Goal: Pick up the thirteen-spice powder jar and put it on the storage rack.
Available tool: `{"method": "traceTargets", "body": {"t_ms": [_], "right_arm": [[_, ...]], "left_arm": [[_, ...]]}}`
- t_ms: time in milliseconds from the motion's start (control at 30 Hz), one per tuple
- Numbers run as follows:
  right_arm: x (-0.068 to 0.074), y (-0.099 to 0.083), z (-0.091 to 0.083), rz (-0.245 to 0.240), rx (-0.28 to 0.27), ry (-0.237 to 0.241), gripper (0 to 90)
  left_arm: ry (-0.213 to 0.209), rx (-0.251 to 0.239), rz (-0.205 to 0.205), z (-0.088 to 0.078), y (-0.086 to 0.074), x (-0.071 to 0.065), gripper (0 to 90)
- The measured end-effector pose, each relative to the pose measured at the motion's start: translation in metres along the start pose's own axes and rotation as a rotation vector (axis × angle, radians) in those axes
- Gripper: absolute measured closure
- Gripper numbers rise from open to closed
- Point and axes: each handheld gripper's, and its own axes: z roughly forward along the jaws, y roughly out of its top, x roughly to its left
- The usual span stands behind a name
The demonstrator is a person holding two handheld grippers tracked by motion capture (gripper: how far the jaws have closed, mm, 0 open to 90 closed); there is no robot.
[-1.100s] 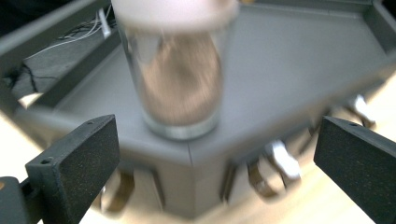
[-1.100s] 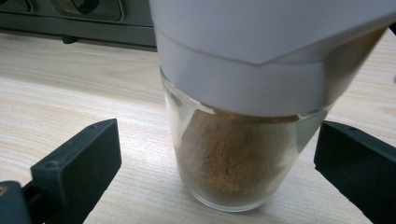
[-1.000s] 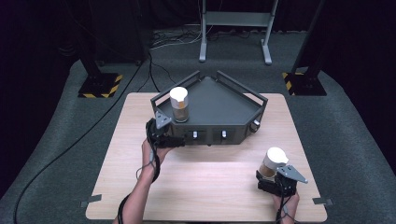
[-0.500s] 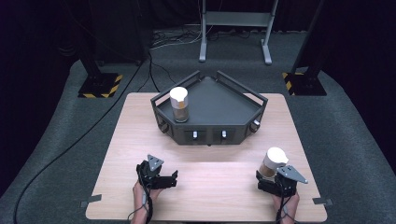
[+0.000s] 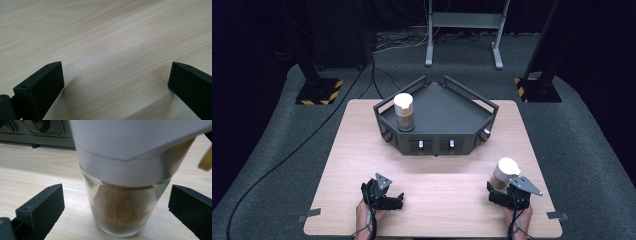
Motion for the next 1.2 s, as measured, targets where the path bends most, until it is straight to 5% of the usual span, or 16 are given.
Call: {"method": "traceTargets", "body": {"t_ms": [333, 700, 1200], "right_arm": [[0.001, 0.005, 0.011, -0.008, -0.007, -0.013, 1.4], [0.007, 0.008, 0.015, -0.038, 0.006, -0.036, 30.3], [0.007, 0.007, 0.015, -0.037, -0.001, -0.033, 30.8]], "left_arm": [[-0.031, -0.012, -0.001, 0.002, -0.003, 0.003, 0.1], [-0.031, -0.01, 0.002, 0.002, -0.002, 0.002, 0.3], [-0.035, -0.012, 0.006, 0.002, -0.002, 0.002, 0.4]]}}
